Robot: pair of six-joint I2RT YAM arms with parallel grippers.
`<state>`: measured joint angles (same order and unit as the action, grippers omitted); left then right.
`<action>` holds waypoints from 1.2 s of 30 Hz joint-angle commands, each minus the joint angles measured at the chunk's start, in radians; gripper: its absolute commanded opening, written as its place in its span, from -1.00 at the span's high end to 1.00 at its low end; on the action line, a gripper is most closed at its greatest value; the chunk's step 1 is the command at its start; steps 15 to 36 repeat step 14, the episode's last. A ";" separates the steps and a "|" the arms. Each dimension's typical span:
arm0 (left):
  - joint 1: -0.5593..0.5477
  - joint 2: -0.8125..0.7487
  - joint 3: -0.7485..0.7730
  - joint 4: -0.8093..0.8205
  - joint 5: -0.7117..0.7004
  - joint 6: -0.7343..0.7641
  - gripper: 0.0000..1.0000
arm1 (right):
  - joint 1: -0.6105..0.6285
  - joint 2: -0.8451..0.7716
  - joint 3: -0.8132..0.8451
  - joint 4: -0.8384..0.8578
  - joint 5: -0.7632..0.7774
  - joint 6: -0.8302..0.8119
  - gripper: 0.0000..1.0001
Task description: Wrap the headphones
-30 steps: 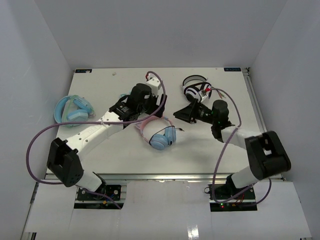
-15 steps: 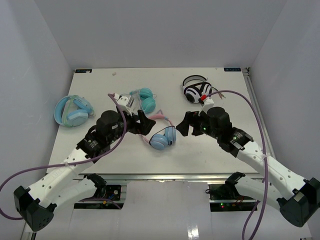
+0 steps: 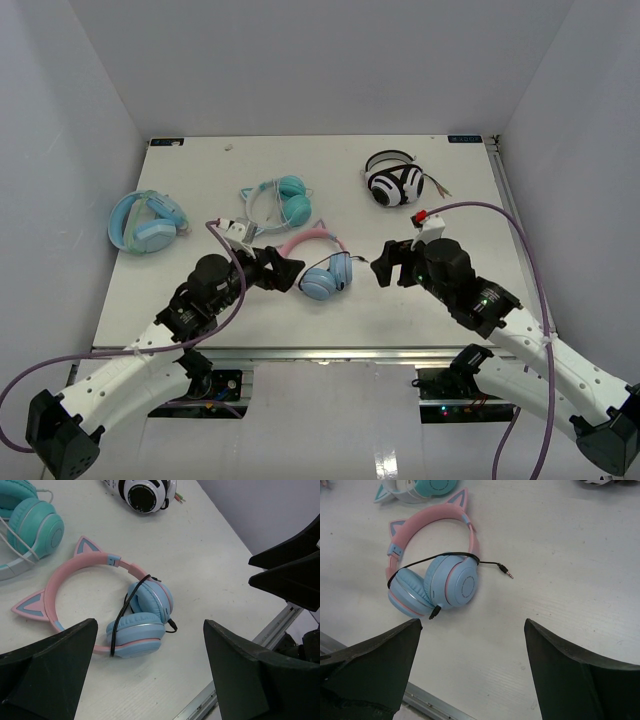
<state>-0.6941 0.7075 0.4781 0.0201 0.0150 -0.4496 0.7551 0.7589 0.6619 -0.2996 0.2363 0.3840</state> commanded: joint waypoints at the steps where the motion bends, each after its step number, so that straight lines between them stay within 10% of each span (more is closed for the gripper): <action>1: -0.002 -0.038 -0.041 0.089 0.006 0.002 -0.96 | 0.007 -0.013 -0.009 0.012 0.040 -0.015 -0.80; 36: -0.004 -0.052 -0.056 0.100 0.018 0.003 -0.96 | 0.006 -0.026 -0.018 0.017 0.029 -0.016 -0.81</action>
